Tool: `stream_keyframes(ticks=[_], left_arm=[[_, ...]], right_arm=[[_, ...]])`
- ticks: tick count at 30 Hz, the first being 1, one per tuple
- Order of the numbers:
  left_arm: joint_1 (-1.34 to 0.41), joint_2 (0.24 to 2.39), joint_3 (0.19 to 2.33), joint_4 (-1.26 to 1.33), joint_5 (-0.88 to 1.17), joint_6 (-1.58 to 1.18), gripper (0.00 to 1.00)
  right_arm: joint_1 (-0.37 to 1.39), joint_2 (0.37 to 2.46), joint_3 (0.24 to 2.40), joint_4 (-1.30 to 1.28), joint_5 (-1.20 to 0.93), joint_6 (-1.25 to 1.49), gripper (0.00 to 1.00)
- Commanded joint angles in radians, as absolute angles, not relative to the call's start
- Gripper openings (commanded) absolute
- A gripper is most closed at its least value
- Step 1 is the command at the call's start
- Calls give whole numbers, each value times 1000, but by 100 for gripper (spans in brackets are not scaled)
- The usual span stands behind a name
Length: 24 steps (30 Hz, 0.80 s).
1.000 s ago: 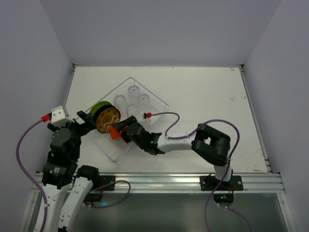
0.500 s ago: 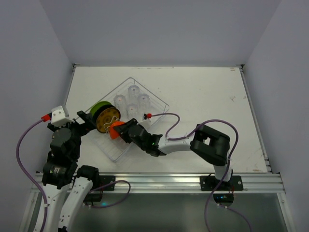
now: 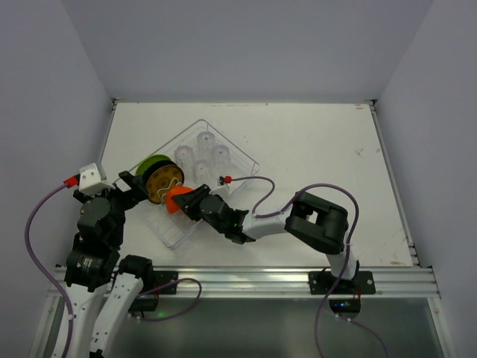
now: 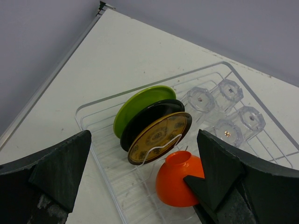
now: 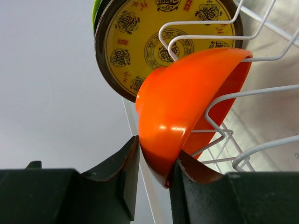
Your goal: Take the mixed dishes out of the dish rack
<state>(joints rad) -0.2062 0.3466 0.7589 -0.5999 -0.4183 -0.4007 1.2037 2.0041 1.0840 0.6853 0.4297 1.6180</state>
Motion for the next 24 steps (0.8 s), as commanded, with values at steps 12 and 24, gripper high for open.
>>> stream_keyframes(ticks=[12, 24], left_arm=[[-216, 347, 759, -557, -416, -387, 100], [-218, 348, 759, -557, -416, -387, 100]], right_arm=[[1190, 1962, 1068, 903, 483, 1548, 25], [1183, 1985, 1055, 1071, 439, 1468, 26]])
